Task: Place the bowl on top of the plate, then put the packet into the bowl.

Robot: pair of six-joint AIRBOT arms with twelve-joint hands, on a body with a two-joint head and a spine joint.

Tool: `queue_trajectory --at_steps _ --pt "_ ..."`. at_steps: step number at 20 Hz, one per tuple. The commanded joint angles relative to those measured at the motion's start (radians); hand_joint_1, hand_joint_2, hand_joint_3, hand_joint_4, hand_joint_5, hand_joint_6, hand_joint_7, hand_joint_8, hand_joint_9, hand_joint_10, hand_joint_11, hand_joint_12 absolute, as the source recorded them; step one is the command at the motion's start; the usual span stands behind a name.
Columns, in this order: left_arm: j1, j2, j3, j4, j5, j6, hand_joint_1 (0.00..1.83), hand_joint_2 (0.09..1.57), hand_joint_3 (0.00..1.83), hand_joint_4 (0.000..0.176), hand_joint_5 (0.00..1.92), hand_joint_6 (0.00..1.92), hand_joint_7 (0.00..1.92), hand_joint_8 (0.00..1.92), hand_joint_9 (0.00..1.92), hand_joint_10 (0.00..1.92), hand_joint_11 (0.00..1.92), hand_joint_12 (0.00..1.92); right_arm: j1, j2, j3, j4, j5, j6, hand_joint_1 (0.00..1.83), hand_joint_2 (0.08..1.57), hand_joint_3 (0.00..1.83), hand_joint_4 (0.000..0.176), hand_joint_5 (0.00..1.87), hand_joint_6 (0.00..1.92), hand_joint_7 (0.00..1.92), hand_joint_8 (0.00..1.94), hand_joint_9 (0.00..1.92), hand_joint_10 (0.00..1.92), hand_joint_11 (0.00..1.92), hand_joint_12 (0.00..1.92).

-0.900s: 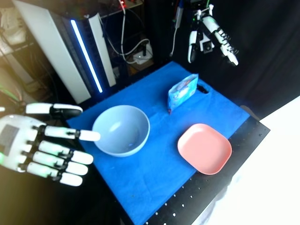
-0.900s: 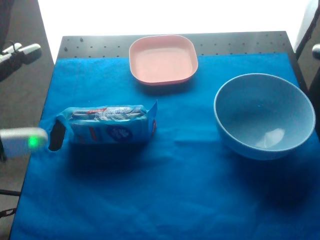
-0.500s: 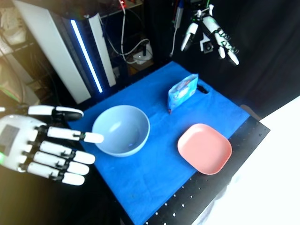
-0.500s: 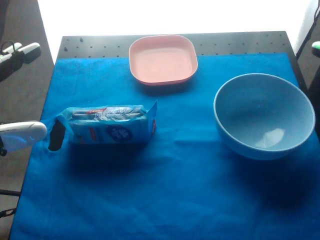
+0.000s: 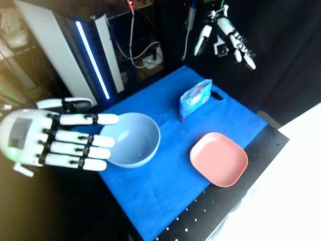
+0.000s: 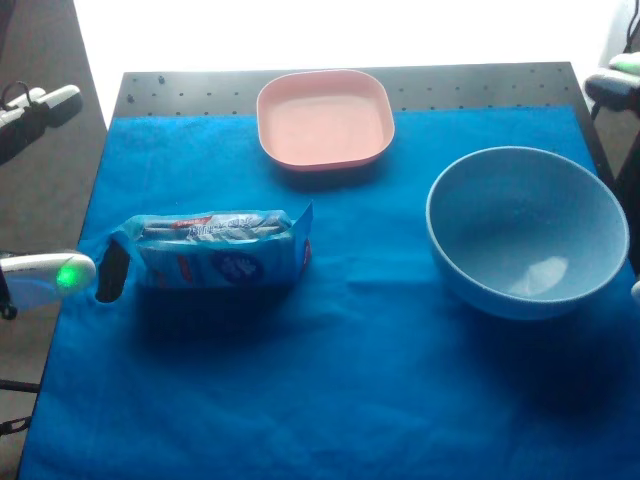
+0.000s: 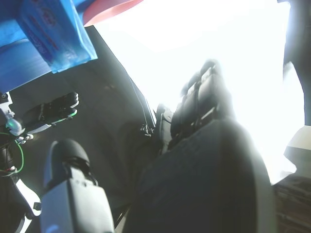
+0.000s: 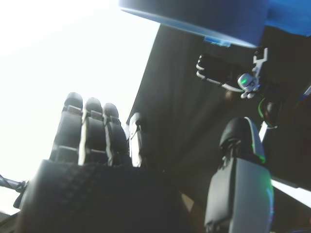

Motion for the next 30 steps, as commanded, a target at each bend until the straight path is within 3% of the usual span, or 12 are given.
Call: queue_trajectory --at_steps 1,6,10,11,14,16,18,21,23,28,29,30 --pt "-0.010 -0.004 0.003 -0.016 -0.123 -0.005 0.59 0.90 0.00 0.176 0.09 0.00 0.00 0.00 0.00 0.00 0.00 0.00 0.024 0.004 -0.002 0.005 0.094 0.005 0.54 0.81 0.00 0.176 0.11 0.02 0.02 0.00 0.02 0.00 0.00 0.00" --pt "-0.010 -0.005 0.003 -0.015 -0.124 -0.005 0.59 0.91 0.00 0.176 0.09 0.00 0.00 0.00 0.00 0.00 0.00 0.00 0.110 0.002 0.000 -0.135 -0.062 -0.003 0.68 0.82 0.01 0.176 0.13 0.02 0.00 0.00 0.00 0.00 0.00 0.00" --pt "-0.010 -0.007 0.003 -0.015 -0.122 -0.005 0.57 0.91 0.00 0.176 0.09 0.00 0.00 0.00 0.00 0.00 0.00 0.00 0.167 -0.015 0.006 -0.221 -0.182 -0.016 0.44 0.88 0.03 0.176 0.03 0.00 0.00 0.00 0.00 0.00 0.01 0.00" --pt "-0.010 -0.008 0.003 -0.015 -0.124 -0.005 0.60 0.92 0.00 0.156 0.10 0.00 0.00 0.00 0.00 0.00 0.00 0.00 0.201 -0.028 0.014 -0.266 -0.232 -0.016 0.43 0.91 0.01 0.176 0.03 0.00 0.00 0.00 0.00 0.00 0.03 0.01" --pt "-0.010 -0.007 0.004 -0.014 -0.127 -0.005 0.54 0.91 0.00 0.176 0.09 0.00 0.00 0.00 0.00 0.00 0.00 0.00 0.253 -0.055 0.034 -0.347 -0.331 -0.015 0.50 0.92 0.01 0.176 0.09 0.02 0.00 0.00 0.00 0.00 0.09 0.04" --pt "-0.010 -0.008 0.003 -0.013 -0.128 -0.005 0.54 0.91 0.00 0.176 0.09 0.00 0.00 0.00 0.00 0.00 0.00 0.00 0.286 -0.076 0.047 -0.395 -0.389 -0.015 0.58 0.89 0.00 0.146 0.16 0.01 0.02 0.00 0.02 0.00 0.11 0.05" --pt "-0.010 -0.008 0.003 -0.013 -0.126 -0.005 0.56 0.91 0.00 0.174 0.09 0.00 0.00 0.00 0.00 0.00 0.00 0.00 0.306 -0.090 0.057 -0.429 -0.431 -0.015 0.55 0.96 0.01 0.079 0.22 0.01 0.10 0.01 0.10 0.01 0.14 0.07" --pt "-0.010 -0.009 0.004 -0.012 -0.129 -0.005 0.52 0.90 0.00 0.176 0.09 0.00 0.00 0.00 0.00 0.00 0.00 0.00 0.333 -0.109 0.072 -0.478 -0.479 -0.013 0.58 0.99 0.00 0.038 0.28 0.00 0.23 0.00 0.27 0.01 0.25 0.19" --pt "-0.010 -0.010 0.003 -0.012 -0.129 -0.005 0.51 0.90 0.00 0.176 0.10 0.00 0.00 0.00 0.00 0.00 0.00 0.00 0.356 -0.119 0.080 -0.515 -0.512 -0.010 0.65 1.03 0.00 0.000 0.39 0.01 0.38 0.01 0.48 0.01 0.28 0.65" --pt "-0.010 -0.011 0.004 -0.012 -0.132 -0.006 0.54 0.90 0.00 0.176 0.10 0.00 0.00 0.00 0.00 0.00 0.00 0.00 0.370 -0.146 0.104 -0.542 -0.549 -0.007 1.45 1.18 0.01 0.000 0.81 0.02 0.78 0.01 0.88 0.02 0.54 0.99" --pt "-0.010 -0.011 0.004 -0.012 -0.132 -0.006 0.53 0.90 0.00 0.176 0.10 0.00 0.00 0.00 0.00 0.00 0.00 0.00 0.370 -0.150 0.109 -0.543 -0.554 -0.007 1.20 1.20 0.00 0.000 0.81 0.97 0.89 0.01 0.93 0.01 0.55 1.01" --pt "-0.010 -0.012 0.003 -0.012 -0.132 -0.006 0.53 0.90 0.00 0.176 0.10 0.00 0.00 0.00 0.00 0.00 0.00 0.00 0.370 -0.154 0.112 -0.544 -0.560 -0.006 1.15 1.20 0.00 0.000 0.82 1.16 1.00 0.02 0.95 0.01 0.52 1.07"
